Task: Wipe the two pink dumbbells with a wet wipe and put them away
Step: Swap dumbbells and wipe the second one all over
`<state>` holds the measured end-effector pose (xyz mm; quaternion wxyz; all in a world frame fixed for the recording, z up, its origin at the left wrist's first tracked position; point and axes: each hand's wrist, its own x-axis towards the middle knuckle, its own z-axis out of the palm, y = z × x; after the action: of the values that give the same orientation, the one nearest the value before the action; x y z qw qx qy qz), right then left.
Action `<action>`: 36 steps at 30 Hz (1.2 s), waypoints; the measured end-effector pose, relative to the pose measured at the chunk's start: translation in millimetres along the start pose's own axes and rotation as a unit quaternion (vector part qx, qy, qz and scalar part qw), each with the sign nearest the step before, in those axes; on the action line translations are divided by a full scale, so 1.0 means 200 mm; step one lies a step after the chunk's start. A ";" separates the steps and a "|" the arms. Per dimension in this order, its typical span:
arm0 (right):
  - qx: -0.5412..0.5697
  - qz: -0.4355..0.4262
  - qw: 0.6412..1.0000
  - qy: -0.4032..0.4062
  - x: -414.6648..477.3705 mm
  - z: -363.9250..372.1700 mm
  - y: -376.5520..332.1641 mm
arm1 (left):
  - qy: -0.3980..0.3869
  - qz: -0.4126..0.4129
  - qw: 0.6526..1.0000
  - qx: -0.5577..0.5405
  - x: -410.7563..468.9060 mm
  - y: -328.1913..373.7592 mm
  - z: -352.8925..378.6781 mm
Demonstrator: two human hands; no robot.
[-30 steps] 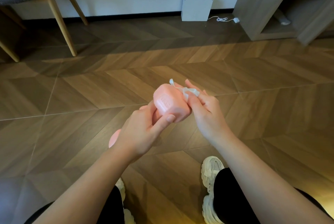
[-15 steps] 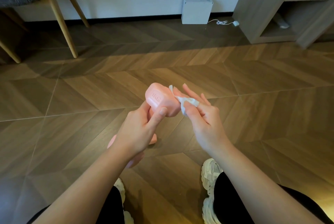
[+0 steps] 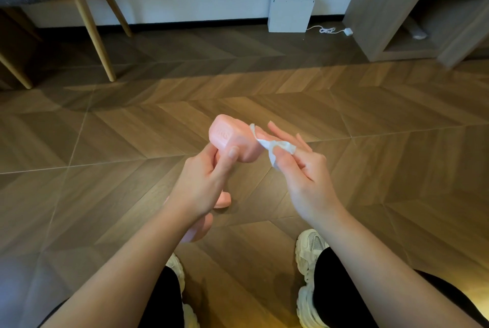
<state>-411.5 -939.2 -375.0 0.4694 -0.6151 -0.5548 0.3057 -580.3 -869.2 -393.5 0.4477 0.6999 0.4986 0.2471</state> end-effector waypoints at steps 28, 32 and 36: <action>-0.036 -0.068 0.997 0.000 0.03 0.06 0.02 | -0.030 -0.001 0.995 0.092 0.02 -0.02 -0.01; -0.032 -0.024 0.999 -0.008 0.06 0.04 0.03 | -0.069 0.039 0.987 0.143 0.00 -0.01 0.01; -0.030 0.036 0.999 -0.022 0.08 -0.01 0.08 | -0.063 0.056 0.990 0.113 0.00 0.00 0.00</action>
<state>-399.6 -923.3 -385.8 0.4273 -0.6416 -0.5516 0.3186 -579.5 -868.6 -393.8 0.3814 0.7873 0.4539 0.1691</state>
